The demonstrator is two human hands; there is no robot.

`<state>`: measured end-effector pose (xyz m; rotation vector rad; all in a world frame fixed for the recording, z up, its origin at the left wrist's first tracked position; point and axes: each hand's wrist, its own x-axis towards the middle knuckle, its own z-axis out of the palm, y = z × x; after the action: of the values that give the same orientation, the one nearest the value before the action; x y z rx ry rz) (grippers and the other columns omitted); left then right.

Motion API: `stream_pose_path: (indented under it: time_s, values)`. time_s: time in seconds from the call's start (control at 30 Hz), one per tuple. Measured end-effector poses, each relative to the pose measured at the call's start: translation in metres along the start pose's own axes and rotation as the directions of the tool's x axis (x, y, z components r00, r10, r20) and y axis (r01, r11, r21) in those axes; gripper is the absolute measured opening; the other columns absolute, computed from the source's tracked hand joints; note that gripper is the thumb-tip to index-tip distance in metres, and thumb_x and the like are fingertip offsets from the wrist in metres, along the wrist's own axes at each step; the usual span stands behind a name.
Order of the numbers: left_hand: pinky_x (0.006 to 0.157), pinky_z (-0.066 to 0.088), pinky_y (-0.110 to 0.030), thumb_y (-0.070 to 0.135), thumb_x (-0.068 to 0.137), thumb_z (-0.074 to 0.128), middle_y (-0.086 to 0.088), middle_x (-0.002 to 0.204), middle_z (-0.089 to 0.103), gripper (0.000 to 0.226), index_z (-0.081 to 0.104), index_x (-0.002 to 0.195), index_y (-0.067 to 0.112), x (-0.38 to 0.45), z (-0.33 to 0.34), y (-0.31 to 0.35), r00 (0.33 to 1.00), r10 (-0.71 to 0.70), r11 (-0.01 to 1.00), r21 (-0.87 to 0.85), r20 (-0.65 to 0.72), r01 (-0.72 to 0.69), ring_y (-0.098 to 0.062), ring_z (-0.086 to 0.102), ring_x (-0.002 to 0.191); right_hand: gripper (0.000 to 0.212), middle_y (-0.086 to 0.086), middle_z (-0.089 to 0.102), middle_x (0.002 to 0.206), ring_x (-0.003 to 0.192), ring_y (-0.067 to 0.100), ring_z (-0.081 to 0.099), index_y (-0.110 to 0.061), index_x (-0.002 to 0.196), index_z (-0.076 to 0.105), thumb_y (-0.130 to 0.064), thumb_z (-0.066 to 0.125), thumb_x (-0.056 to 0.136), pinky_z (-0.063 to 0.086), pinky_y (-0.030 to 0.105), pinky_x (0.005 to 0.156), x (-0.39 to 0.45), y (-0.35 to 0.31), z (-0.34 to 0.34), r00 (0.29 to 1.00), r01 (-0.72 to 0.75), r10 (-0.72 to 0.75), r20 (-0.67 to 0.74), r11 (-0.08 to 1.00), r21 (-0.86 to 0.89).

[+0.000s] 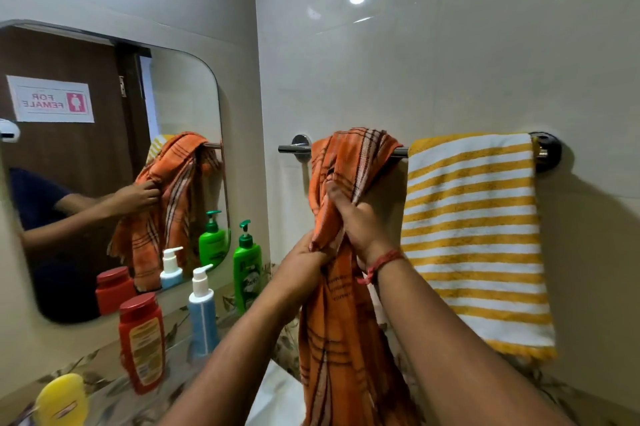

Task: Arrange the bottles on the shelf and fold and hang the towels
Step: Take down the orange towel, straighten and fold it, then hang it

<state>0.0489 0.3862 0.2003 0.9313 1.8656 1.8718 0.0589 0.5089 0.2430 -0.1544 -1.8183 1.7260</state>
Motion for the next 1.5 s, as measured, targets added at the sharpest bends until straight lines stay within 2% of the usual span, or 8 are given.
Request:
stream_pose_path:
  time_s: [0.13,0.27,0.43,0.6,0.73,0.87,1.3,1.5]
  values:
    - [0.084,0.059,-0.033,0.014,0.100,0.054,-0.005,0.104,0.077,0.024,0.062,0.123,0.019,-0.025,-0.018,-0.024,0.999,0.018,1.000,0.010,0.049,-0.019,-0.021,0.075,0.096,0.040,0.009,0.076,0.103,0.094,0.024,0.073,-0.005,0.110,0.071,-0.036,0.075,0.084,0.056,0.044,0.094,-0.012,0.013,0.014,0.998,-0.050,0.048,-0.029,0.997,-0.067]
    - [0.074,0.056,-0.028,0.026,0.098,0.058,-0.009,0.099,0.069,0.014,0.063,0.105,0.014,-0.043,-0.038,-0.035,0.925,0.211,0.977,0.076,-0.316,-0.197,-0.021,0.069,0.092,0.030,0.000,0.076,0.099,0.091,0.019,0.072,-0.014,0.108,0.071,-0.032,0.071,0.085,0.057,0.042,0.090,-0.041,0.034,0.018,0.993,-0.024,0.005,-0.120,0.987,-0.156]
    - [0.090,0.054,-0.031,0.053,0.087,0.064,0.006,0.117,0.065,0.047,0.054,0.125,0.028,-0.046,-0.044,-0.017,0.919,0.252,0.967,0.043,-0.304,-0.251,-0.009,0.064,0.108,0.041,-0.010,0.070,0.117,0.103,0.006,0.066,-0.032,0.125,0.062,-0.040,0.069,0.086,0.052,0.027,0.092,-0.100,0.051,0.037,0.978,0.090,-0.002,0.209,0.907,-0.412]
    - [0.091,0.053,-0.025,0.060,0.080,0.069,0.013,0.117,0.065,0.064,0.047,0.133,0.031,-0.048,-0.032,-0.018,0.931,0.193,0.981,0.084,-0.311,-0.175,0.001,0.064,0.104,0.026,0.001,0.073,0.106,0.092,0.017,0.068,-0.024,0.110,0.068,-0.022,0.063,0.085,0.057,0.040,0.084,-0.120,0.044,0.041,0.964,0.099,0.034,0.263,0.875,-0.474]
    - [0.093,0.049,-0.021,0.051,0.090,0.064,0.005,0.125,0.065,0.044,0.057,0.127,0.027,-0.051,-0.026,-0.029,0.915,0.140,0.988,0.108,-0.379,-0.106,0.001,0.061,0.108,0.039,-0.001,0.066,0.126,0.114,0.017,0.060,-0.023,0.127,0.063,-0.015,0.062,0.088,0.048,0.031,0.099,-0.129,0.037,0.028,0.916,0.248,-0.047,0.398,0.847,-0.470]
    - [0.102,0.051,-0.036,0.054,0.088,0.062,0.004,0.119,0.070,0.036,0.065,0.117,0.032,-0.068,-0.006,-0.041,0.914,0.077,0.997,0.045,-0.399,-0.064,-0.009,0.066,0.110,0.030,-0.003,0.069,0.113,0.101,0.014,0.064,-0.027,0.117,0.066,-0.018,0.062,0.089,0.053,0.035,0.092,-0.134,0.048,0.000,0.866,0.222,0.027,0.500,0.875,-0.431]
    - [0.102,0.051,-0.044,0.058,0.088,0.057,0.002,0.126,0.062,0.028,0.065,0.111,0.044,-0.105,0.081,-0.098,0.662,-0.141,0.977,0.006,-0.736,0.214,-0.015,0.062,0.115,0.034,-0.001,0.073,0.099,0.091,0.016,0.070,-0.027,0.111,0.069,-0.030,0.061,0.078,0.057,0.045,0.087,-0.126,0.106,-0.060,0.489,0.180,0.250,0.836,0.909,-0.377]
    - [0.100,0.053,-0.038,0.082,0.060,0.063,0.009,0.123,0.065,0.076,0.061,0.122,0.038,-0.133,0.123,-0.122,0.567,-0.277,0.941,-0.100,-0.776,0.322,-0.010,0.062,0.114,0.032,0.007,0.068,0.118,0.109,0.025,0.062,-0.016,0.123,0.066,-0.021,0.055,0.093,0.050,0.033,0.094,-0.140,0.129,-0.077,0.210,0.510,0.350,0.913,0.757,-0.408]
